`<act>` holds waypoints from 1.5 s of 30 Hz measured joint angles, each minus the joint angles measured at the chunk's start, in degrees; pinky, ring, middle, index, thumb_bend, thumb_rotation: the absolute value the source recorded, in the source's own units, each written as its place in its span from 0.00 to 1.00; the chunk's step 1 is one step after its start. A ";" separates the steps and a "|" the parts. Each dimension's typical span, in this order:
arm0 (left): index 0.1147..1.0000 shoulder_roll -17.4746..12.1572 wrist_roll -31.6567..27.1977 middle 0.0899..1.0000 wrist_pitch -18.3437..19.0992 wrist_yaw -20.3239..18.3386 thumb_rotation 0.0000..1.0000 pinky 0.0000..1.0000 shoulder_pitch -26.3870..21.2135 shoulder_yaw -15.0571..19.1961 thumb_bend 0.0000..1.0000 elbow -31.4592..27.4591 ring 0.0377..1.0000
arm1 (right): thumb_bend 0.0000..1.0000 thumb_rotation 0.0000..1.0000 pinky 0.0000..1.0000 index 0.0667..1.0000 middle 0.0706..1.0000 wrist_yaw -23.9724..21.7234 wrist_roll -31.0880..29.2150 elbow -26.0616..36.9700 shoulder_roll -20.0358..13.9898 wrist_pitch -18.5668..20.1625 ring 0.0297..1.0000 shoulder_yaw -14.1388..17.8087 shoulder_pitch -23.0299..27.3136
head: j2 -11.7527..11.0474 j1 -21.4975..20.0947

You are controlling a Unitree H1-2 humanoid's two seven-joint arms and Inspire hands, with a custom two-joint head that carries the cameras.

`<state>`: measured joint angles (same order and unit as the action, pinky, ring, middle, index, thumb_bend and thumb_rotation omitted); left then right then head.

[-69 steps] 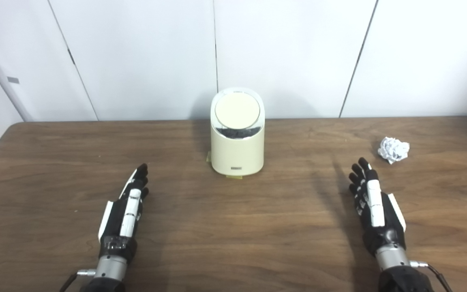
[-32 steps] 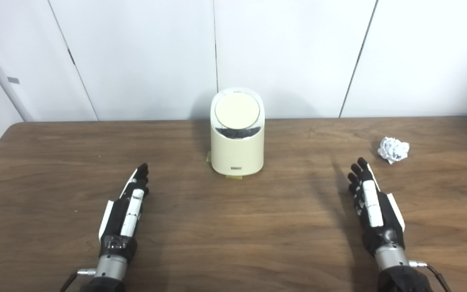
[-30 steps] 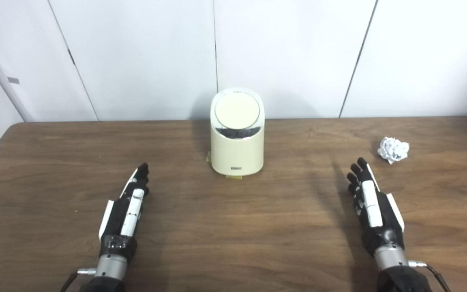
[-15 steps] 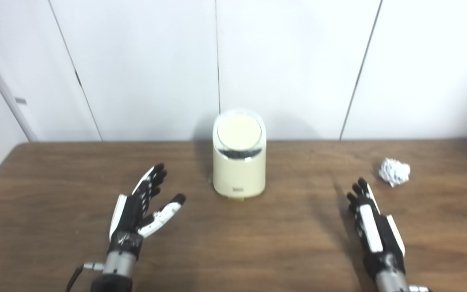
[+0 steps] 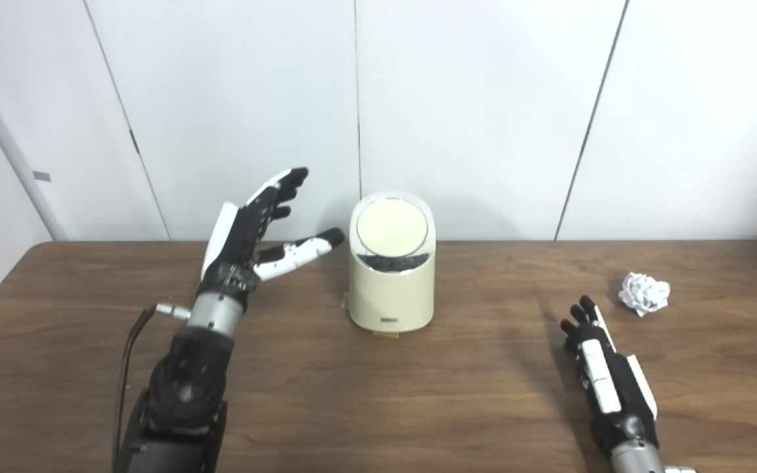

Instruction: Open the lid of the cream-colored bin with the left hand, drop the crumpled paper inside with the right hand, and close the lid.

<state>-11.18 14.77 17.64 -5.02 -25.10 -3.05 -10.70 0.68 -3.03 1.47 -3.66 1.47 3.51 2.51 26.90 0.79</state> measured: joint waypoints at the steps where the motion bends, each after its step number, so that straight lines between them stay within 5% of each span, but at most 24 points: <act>1: 0.89 -0.58 0.99 0.88 0.65 -0.41 0.37 0.86 -1.13 -0.79 0.87 0.74 0.88 | 0.52 0.90 0.97 1.00 0.98 -0.01 0.02 -0.12 0.00 -0.01 0.94 -0.01 0.10 | 0.00 0.09; 13: 0.88 -3.56 9.10 0.88 1.23 -4.56 0.30 0.75 -13.35 -9.82 0.88 15.26 0.87 | 0.49 0.90 0.97 1.00 0.98 -0.11 0.03 -0.19 0.02 -0.01 0.94 -0.17 0.28 | 0.26 -0.09; 19: 0.87 -3.60 12.18 0.88 0.55 -4.79 0.25 0.78 -16.71 -12.81 0.87 20.36 0.88 | 0.52 0.90 0.97 1.00 0.97 -0.10 0.30 0.01 0.02 0.01 0.94 -0.37 0.20 | 0.88 -0.17; 30: 0.88 -3.09 13.48 0.93 -5.57 -4.48 0.15 0.81 -20.97 -15.73 0.87 31.71 0.92 | 0.55 0.90 0.97 1.00 0.98 -0.15 0.81 0.47 0.03 0.04 0.94 -0.58 -0.16 | 1.67 -0.44; 45: 0.88 -6.83 30.88 0.89 -15.22 2.21 0.01 0.80 -23.92 -26.28 0.88 33.08 0.91 | 0.61 0.87 0.97 1.00 0.97 -0.24 0.55 1.50 0.92 0.07 0.94 -0.48 -0.96 | 3.07 -0.61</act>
<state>-18.02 45.64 2.42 -2.81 -49.02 -29.33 22.39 0.44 -2.48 2.97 -2.74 1.54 3.03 1.55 29.97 0.18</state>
